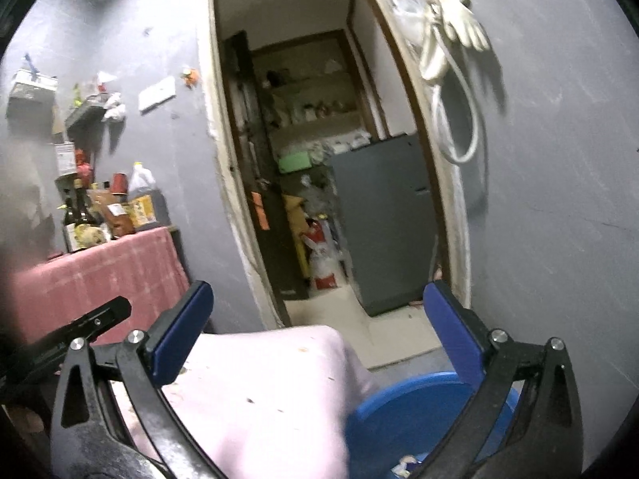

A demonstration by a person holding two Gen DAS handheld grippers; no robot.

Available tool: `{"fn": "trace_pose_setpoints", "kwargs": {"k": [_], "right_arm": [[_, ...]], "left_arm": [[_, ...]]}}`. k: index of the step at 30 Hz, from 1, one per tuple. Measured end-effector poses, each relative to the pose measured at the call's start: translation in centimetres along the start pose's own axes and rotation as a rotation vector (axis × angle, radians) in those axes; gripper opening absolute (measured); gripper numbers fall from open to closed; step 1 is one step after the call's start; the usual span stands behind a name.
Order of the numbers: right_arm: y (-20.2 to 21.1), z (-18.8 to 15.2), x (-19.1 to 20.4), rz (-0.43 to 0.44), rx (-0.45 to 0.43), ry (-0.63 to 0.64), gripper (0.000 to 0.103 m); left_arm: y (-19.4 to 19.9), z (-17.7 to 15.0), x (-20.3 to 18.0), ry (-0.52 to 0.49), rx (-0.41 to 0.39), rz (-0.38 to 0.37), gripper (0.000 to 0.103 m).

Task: Collect trash
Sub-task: 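Move both tools back over the remaining shells on the cushion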

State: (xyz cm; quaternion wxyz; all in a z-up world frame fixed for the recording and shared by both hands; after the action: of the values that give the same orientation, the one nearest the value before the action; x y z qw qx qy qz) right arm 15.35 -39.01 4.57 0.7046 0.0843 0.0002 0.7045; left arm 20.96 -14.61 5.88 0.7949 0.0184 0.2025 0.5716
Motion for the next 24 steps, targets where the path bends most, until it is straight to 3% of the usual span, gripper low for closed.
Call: {"fn": "trace_pose_setpoints", "kwargs": {"k": [16,24], "right_arm": [[-4.2,-0.5,10.4,0.126,-0.009,0.076,0.103],[-6.4,-1.4,14.2,0.19,-0.014,0.118,0.103]], "left_arm": [[2.6,0.8,9.1,-0.015,-0.081,0.165,0.101],[3.1,0.7,12.8,-0.027,-0.115,0.213,0.101]]}}
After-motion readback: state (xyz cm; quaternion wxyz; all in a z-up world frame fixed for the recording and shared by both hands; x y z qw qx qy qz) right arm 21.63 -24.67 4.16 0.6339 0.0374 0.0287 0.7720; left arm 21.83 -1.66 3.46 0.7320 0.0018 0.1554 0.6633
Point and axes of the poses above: each gripper's, at about its wrist camera, not at the fingertips, and y roughly against the way its jaws point, x to its left, z to its top, the point moved 1 cm from there along -y, roughly the way its jaws point, and after that the axes turned 6 degrees about y, right-handed, at the moved point
